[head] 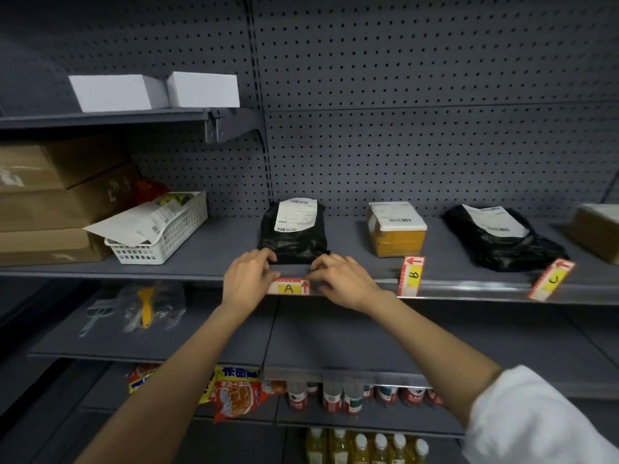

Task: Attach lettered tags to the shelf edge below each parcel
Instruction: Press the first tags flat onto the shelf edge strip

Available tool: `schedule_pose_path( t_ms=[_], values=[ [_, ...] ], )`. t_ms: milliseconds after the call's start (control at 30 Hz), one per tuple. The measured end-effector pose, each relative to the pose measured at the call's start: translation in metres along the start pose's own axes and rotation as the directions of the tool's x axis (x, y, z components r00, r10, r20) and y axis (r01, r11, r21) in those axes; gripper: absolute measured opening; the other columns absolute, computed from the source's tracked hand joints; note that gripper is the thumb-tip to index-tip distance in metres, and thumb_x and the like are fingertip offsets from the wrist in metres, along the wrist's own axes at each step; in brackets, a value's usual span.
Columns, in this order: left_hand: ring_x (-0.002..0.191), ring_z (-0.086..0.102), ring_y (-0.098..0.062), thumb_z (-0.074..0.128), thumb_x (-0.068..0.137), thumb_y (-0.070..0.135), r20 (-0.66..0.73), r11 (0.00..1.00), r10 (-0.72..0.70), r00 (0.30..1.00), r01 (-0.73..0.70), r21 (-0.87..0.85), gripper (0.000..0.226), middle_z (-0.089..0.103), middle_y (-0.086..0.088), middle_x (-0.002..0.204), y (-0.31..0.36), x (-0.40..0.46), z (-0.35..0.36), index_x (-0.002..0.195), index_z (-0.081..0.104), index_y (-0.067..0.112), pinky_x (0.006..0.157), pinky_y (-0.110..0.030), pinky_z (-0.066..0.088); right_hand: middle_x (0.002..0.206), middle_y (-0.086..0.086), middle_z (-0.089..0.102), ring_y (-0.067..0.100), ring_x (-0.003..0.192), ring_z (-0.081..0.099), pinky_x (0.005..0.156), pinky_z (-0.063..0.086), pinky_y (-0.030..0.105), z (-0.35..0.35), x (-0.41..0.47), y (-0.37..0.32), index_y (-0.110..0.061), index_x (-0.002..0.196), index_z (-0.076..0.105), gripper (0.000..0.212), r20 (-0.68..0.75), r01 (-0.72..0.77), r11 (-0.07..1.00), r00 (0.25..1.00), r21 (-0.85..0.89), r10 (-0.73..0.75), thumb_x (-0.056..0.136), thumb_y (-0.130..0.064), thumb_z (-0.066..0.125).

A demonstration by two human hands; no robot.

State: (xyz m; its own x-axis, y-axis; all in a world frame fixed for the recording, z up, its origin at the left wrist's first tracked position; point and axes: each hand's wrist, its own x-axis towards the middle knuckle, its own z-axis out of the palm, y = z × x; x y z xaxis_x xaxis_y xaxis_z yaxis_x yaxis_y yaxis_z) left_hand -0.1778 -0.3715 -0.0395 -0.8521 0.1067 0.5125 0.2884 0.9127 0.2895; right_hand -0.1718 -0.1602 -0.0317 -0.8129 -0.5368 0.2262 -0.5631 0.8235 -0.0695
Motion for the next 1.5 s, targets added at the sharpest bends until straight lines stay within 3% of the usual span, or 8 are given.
schedule_pose_path(
  t_ms=[200,367,667,867,1000,1133,1233,1500],
  values=[
    [0.078,0.053,-0.015,0.075,0.072,0.026,0.023,0.977,0.128,0.992,-0.122,-0.178,0.021,0.061,0.004,0.079,0.078,0.019,0.023,0.085,0.059,0.022,0.066,-0.029,0.041,0.121,0.001,0.058,0.024,0.114,0.05,0.092,0.034,0.036,-0.029,-0.034,0.04,-0.025,0.12,0.057,0.034,-0.225,-0.164,0.982,0.964,-0.088,0.141,0.087,-0.018,0.051],
    [0.079,0.055,-0.015,0.073,0.076,0.025,0.087,0.933,0.251,0.964,-0.217,-0.287,0.022,0.06,0.005,0.082,0.137,0.015,0.059,0.093,0.058,0.023,0.066,-0.03,0.043,0.11,0.005,0.062,0.028,0.108,0.052,0.087,0.035,0.036,-0.052,-0.083,0.089,-0.02,0.105,0.066,0.022,-0.268,-0.405,0.9,0.896,-0.161,0.355,0.089,-0.027,0.053],
    [0.09,0.055,-0.021,0.07,0.079,0.026,0.112,0.933,0.285,0.952,-0.249,-0.261,0.016,0.063,0.0,0.093,0.194,0.013,0.097,0.092,0.062,0.021,0.068,-0.032,0.042,0.098,0.009,0.068,0.029,0.091,0.063,0.077,0.049,0.038,-0.055,-0.12,0.107,-0.014,0.094,0.068,0.015,-0.244,-0.511,0.842,0.806,0.175,0.54,0.087,-0.025,0.063],
    [0.081,0.058,-0.02,0.065,0.083,0.023,0.074,0.929,0.278,0.958,-0.248,-0.273,0.005,0.067,0.0,0.085,0.195,0.021,0.095,0.084,0.06,0.021,0.06,-0.029,0.037,0.091,0.007,0.072,0.023,0.083,0.066,0.078,0.052,0.035,-0.05,-0.12,0.113,-0.013,0.088,0.071,0.014,-0.254,-0.488,0.774,0.753,0.403,0.607,0.082,-0.026,0.07],
    [0.083,0.063,-0.021,0.068,0.081,0.024,0.16,0.939,0.279,0.947,-0.235,-0.25,0.006,0.071,0.001,0.088,0.189,0.029,0.086,0.085,0.063,0.025,0.067,-0.033,0.051,0.098,0.01,0.067,0.029,0.092,0.062,0.077,0.047,0.036,-0.039,-0.122,0.115,-0.014,0.093,0.069,0.014,-0.141,-0.544,0.808,0.802,0.229,0.58,0.084,-0.025,0.066],
    [0.086,0.061,-0.025,0.068,0.08,0.022,0.13,0.938,0.299,0.946,-0.266,-0.222,0.008,0.071,0.001,0.091,0.191,0.02,0.089,0.086,0.066,0.027,0.07,-0.033,0.047,0.101,0.004,0.065,0.024,0.101,0.057,0.086,0.041,0.034,-0.035,-0.122,0.11,-0.019,0.101,0.063,0.018,-0.237,-0.435,0.895,0.863,0.1,0.446,0.084,-0.025,0.064],
    [0.088,0.061,-0.027,0.067,0.081,0.022,0.096,0.934,0.31,0.946,-0.284,-0.216,0.008,0.07,0.0,0.093,0.192,0.019,0.089,0.089,0.066,0.025,0.072,-0.034,0.046,0.094,-0.001,0.067,0.022,0.093,0.059,0.081,0.036,0.029,-0.037,-0.117,0.107,-0.022,0.091,0.065,0.009,-0.277,-0.327,0.943,0.903,0.057,0.33,0.083,-0.021,0.064],
    [0.089,0.061,-0.021,0.064,0.084,0.015,0.066,0.925,0.354,0.933,-0.338,-0.174,0.01,0.07,-0.003,0.094,0.164,0.01,0.084,0.094,0.066,0.017,0.084,-0.033,0.044,0.088,-0.003,0.073,0.02,0.091,0.063,0.076,0.041,0.026,-0.033,-0.127,0.121,-0.022,0.097,0.064,0.016,-0.236,-0.413,0.899,0.868,0.145,0.436,0.082,-0.014,0.065]
  ],
)
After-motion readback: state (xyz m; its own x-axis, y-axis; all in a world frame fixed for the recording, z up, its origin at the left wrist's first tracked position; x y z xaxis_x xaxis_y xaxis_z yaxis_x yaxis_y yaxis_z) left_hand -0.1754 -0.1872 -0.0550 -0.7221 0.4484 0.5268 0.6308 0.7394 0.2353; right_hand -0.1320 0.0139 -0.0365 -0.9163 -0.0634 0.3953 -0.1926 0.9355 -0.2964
